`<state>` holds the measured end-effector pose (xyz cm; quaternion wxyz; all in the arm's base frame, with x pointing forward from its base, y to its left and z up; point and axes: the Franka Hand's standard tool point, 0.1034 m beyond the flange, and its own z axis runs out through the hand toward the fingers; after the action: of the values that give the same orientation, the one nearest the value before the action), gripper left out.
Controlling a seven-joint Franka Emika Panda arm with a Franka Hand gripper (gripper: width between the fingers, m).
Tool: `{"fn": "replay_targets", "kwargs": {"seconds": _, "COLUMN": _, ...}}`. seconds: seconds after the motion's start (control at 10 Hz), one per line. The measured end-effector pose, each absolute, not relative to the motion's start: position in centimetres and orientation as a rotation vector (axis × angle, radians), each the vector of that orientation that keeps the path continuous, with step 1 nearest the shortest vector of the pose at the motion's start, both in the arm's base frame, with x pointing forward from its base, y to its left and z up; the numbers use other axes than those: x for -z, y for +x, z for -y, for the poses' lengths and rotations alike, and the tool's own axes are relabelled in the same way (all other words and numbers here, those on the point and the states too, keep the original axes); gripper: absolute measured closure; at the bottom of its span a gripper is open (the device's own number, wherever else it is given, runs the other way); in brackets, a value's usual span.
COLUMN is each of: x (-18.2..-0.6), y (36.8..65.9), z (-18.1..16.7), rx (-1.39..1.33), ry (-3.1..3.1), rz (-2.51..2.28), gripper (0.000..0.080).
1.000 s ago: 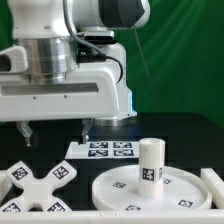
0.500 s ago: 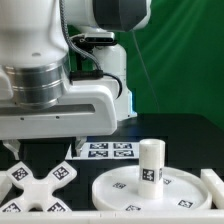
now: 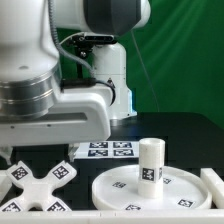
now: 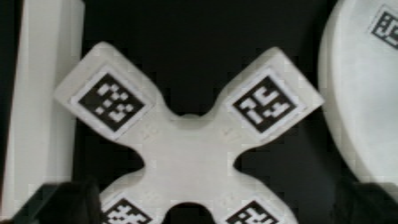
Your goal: Assemble round table
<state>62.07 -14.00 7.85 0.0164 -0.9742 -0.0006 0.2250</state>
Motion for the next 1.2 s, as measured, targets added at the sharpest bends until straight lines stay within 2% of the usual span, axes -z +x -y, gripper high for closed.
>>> {"fn": "replay_targets", "kwargs": {"seconds": 0.3, "x": -5.9, "y": 61.9, "z": 14.6, "rx": -0.694, "ry": -3.039, "rz": -0.006, "gripper": 0.0150}}
{"fn": "replay_targets", "kwargs": {"seconds": 1.2, "x": -3.2, "y": 61.2, "z": 14.5, "rx": -0.704, "ry": -3.044, "rz": -0.014, "gripper": 0.0150}}
